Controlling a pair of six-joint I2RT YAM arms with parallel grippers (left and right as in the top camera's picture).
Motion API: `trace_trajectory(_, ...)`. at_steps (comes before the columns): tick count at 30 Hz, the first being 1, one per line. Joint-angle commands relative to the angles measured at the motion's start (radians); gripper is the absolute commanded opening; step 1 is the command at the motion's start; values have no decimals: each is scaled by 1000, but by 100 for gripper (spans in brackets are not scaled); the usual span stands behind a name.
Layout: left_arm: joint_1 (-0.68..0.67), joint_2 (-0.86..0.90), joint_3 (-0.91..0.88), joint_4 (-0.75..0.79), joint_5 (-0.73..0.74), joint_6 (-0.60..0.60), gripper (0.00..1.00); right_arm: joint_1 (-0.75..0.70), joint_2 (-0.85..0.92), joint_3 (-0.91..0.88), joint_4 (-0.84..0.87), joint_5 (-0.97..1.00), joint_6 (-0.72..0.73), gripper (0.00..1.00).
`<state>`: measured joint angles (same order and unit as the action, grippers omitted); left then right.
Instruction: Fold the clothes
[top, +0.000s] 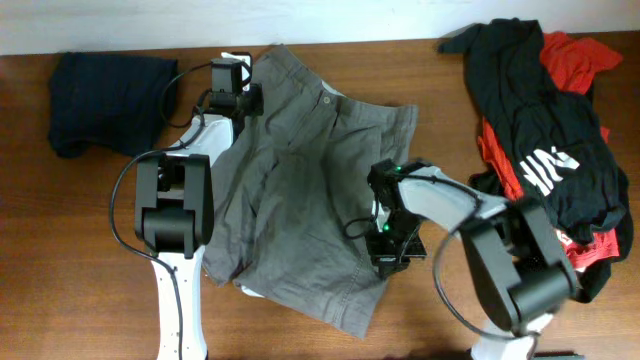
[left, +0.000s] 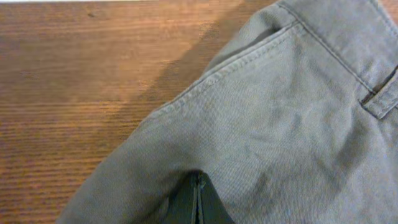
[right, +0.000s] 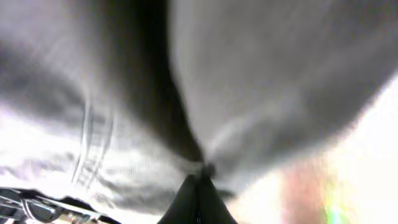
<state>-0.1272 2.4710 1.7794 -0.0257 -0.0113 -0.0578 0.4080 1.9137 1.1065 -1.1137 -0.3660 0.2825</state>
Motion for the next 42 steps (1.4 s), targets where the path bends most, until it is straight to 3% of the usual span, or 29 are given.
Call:
trace_trajectory(1,6,85,53,-173,-12,-1,1,-20,-137,8,3,72,14,4)
trace_trajectory(3,6,85,123,-286,-12,11,1,-46,-169,31,9,106,11,5)
trace_trajectory(4,5,85,214,-429,-12,25,1,-78,-192,66,21,136,-9,9)
trace_trajectory(6,5,84,308,-562,-12,28,3,-111,-199,105,58,158,-62,23)
trace_trajectory(9,5,84,458,-763,-8,28,73,-156,-199,136,179,211,-101,49)
trace_trajectory(10,5,84,513,-833,-3,28,84,-170,-199,136,238,216,-123,69)
trace_trajectory(12,5,84,609,-953,13,28,92,-191,-194,135,332,248,-126,79)
trace_trajectory(15,5,84,750,-1133,77,28,93,-214,-173,135,465,301,-159,88)
trace_trajectory(22,-2,84,950,-1424,219,28,94,-232,-55,135,751,312,-220,86)
trace_trajectory(29,-50,84,951,-1436,223,37,94,-254,85,135,941,353,-242,85)
trace_trajectory(36,-108,84,951,-1414,145,47,94,-316,109,135,1007,364,-242,85)
trace_trajectory(40,-122,84,951,-1401,145,47,94,-336,132,135,1068,341,-242,69)
trace_trajectory(42,-126,84,951,-1400,145,47,94,-336,148,135,1090,303,-242,68)
